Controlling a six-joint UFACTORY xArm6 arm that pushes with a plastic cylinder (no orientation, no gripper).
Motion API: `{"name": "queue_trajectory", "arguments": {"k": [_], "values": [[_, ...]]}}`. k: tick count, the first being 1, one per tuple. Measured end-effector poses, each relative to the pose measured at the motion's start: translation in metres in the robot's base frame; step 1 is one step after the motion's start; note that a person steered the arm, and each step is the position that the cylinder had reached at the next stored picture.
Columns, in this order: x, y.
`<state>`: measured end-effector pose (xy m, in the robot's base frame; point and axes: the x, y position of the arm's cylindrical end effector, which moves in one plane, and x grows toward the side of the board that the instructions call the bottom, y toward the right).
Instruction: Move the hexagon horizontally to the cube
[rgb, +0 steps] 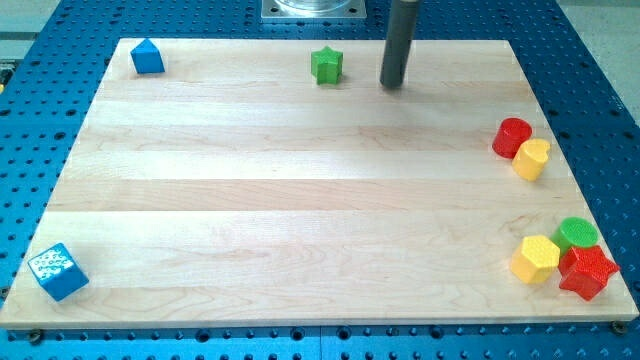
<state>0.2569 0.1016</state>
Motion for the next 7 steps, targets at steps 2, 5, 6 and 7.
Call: {"name": "queue_trajectory", "arguments": {"k": [2, 5, 6, 7], "values": [[-0.064, -0.029], [-0.010, -0.107], [0.030, -0.096], [0.025, -0.051]]}}
